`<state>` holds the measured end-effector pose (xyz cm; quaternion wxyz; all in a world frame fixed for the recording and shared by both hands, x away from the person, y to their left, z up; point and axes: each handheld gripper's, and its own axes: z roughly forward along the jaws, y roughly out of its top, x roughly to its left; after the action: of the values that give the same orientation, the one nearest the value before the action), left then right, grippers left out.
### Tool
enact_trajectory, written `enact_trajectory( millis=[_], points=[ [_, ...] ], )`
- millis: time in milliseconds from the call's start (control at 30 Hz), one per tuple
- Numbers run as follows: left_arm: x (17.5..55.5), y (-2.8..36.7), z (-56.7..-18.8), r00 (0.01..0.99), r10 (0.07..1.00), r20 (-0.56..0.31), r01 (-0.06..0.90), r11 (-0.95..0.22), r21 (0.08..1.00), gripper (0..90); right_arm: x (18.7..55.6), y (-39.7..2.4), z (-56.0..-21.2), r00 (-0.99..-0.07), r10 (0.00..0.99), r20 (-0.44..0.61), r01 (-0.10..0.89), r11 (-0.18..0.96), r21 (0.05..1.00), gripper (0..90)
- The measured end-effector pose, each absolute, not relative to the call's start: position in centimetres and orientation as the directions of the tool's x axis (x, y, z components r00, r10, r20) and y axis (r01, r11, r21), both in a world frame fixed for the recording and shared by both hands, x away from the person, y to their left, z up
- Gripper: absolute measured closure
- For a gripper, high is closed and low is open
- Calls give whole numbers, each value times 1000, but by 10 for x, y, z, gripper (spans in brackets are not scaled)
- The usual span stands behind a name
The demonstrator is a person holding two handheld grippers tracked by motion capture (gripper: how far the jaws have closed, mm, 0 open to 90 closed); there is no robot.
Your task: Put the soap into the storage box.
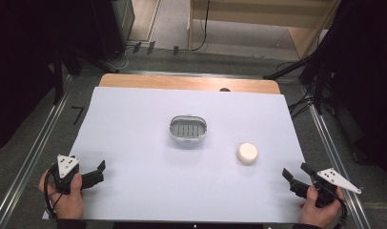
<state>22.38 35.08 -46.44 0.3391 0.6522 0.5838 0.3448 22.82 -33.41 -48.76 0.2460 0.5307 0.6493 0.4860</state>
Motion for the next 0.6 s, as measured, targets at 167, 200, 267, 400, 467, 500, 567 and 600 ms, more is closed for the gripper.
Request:
enact_trajectory(
  millis=[167,200,267,400,467,500,567,600],
  points=[
    [223,351,-464,79,995,56,526,-90,846,2,226,-330,-486,-355,915,191,467,-4,884,132],
    [223,351,-464,79,995,56,526,-90,846,2,226,-330,-486,-355,915,191,467,-4,884,132],
    [223,350,-464,80,995,59,526,-93,845,2,227,-330,-485,-387,899,207,490,10,872,130],
    [223,350,-464,78,995,63,525,-95,846,2,232,-334,-481,-412,891,188,530,67,845,142],
    [223,349,-465,77,995,65,525,-96,846,2,236,-335,-479,-413,894,174,564,101,820,168],
    [223,349,-464,79,995,68,526,-99,845,2,238,-335,-479,-414,895,164,577,119,808,189],
    [223,349,-464,80,994,69,526,-101,845,2,240,-333,-478,-428,887,174,606,139,783,190],
    [223,349,-464,80,994,69,526,-101,845,2,240,-333,-478,-428,887,174,606,139,783,190]
  ],
)
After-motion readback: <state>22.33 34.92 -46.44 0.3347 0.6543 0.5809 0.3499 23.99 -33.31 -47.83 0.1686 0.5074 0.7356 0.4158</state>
